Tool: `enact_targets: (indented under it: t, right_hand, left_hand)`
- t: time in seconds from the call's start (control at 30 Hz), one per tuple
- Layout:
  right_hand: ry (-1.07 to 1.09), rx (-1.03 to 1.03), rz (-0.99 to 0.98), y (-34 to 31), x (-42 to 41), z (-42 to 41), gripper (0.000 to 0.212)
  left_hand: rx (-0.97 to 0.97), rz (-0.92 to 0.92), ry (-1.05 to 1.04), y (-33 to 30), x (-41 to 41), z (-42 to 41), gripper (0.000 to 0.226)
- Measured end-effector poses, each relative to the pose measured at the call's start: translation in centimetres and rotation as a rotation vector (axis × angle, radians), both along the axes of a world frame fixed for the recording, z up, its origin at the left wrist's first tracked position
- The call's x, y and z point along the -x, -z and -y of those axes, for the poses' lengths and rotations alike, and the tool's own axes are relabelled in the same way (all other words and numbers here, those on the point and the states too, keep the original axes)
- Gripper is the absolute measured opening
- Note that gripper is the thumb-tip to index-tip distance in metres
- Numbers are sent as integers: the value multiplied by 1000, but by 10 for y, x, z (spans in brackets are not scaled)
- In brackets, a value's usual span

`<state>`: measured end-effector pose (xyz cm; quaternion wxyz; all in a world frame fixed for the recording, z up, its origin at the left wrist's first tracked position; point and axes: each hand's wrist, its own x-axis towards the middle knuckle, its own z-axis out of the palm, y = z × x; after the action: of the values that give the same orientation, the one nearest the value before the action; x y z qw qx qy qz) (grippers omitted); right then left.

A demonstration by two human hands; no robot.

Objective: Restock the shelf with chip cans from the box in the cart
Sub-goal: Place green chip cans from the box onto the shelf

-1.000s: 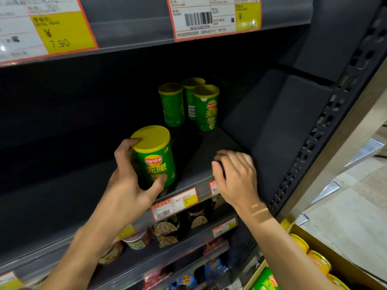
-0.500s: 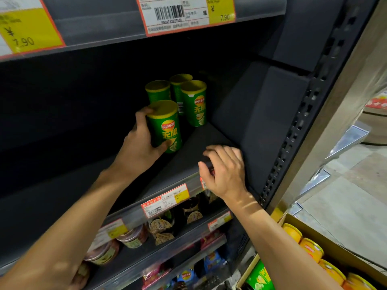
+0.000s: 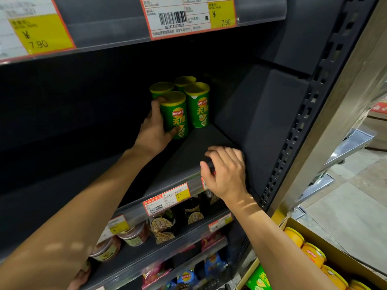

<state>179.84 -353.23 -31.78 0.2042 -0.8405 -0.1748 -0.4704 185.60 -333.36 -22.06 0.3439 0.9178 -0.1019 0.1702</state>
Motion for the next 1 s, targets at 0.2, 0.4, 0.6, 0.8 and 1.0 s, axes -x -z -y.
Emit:
enact_targets:
  t: [0.2, 0.4, 0.6, 0.8, 1.0]
  right_hand:
    - [-12, 0, 8, 1, -1, 2, 50]
    - [-11, -13, 33, 3, -3, 0, 49]
    - [-11, -17, 27, 4, -3, 0, 46]
    - [30, 67, -70, -1, 1, 2, 51]
    - [98, 209, -227, -15, 24, 4, 51]
  left_hand:
    - [-45, -64, -39, -5, -11, 5, 84]
    - [-108, -68, -78, -8, -8, 5, 83]
    - [-245, -105, -108, -13, 25, 2, 101]
    - [-373, -80, -76, -16, 83, -8, 69]
    - [-459, 159, 66, 6, 140, -19, 54]
